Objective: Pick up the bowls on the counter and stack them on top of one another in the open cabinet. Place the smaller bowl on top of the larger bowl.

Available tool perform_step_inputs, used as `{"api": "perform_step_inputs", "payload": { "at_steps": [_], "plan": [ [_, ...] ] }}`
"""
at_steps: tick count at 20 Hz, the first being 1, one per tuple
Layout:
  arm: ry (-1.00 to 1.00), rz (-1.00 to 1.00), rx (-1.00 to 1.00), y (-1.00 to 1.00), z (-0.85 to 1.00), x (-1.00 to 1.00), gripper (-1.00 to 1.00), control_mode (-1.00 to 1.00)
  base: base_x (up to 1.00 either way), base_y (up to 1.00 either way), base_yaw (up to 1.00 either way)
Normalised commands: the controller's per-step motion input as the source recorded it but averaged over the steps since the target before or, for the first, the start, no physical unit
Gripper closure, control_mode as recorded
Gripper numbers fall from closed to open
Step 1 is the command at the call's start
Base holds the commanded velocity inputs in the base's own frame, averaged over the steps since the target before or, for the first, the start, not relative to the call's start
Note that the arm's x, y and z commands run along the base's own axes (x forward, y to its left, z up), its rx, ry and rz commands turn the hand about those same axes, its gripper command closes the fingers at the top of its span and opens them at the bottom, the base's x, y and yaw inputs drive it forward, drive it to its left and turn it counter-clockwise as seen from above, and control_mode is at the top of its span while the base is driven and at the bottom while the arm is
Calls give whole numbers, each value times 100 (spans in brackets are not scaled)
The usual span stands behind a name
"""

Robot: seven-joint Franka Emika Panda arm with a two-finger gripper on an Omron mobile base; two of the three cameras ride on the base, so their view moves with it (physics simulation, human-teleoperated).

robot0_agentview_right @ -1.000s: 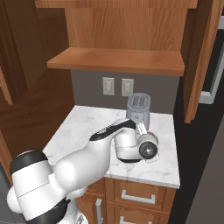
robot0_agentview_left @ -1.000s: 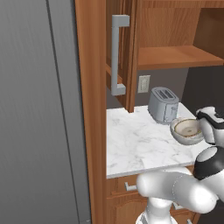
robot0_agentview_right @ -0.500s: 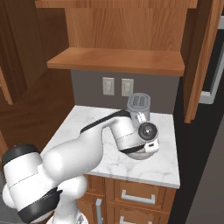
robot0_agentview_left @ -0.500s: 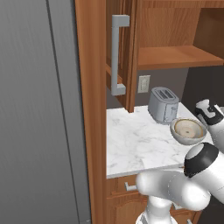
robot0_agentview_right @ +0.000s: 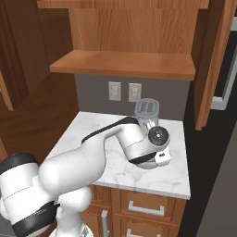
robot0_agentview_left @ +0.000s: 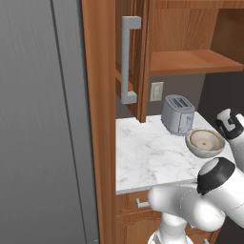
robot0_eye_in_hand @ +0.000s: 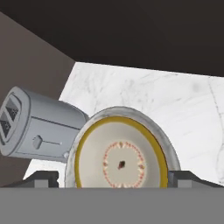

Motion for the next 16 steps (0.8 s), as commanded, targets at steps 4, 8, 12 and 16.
{"api": "perform_step_inputs", "payload": {
  "at_steps": [4, 8, 12, 16],
  "plan": [
    [8, 0, 0, 1, -25, 0, -100, -100, 0, 0, 0],
    [13, 0, -4, 7, -39, 8, -100, -100, 0, 0, 0],
    [8, 0, -4, 1, -32, 9, -100, -100, 0, 0, 0],
    [10, 3, -1, 0, -37, 1, -100, -100, 0, 0, 0]
  ]
}}
